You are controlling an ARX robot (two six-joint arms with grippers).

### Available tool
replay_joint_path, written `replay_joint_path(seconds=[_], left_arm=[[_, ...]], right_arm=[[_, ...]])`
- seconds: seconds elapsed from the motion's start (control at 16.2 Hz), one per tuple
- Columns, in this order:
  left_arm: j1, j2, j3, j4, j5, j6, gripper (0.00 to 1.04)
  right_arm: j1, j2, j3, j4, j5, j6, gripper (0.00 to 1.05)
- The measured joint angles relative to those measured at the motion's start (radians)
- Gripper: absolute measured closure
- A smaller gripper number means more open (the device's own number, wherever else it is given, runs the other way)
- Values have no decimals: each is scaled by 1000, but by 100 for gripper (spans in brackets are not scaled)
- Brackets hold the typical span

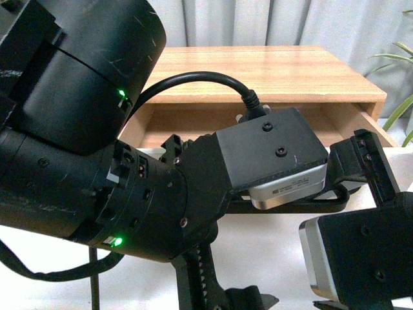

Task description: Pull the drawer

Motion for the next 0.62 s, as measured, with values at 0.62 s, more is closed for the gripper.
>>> replay_joint_path(seconds=[0.62], left_arm=[[-6,-64,-25,-1,26,-50,7]], right_arm=[[5,-52,-34,27,-2,2,6]])
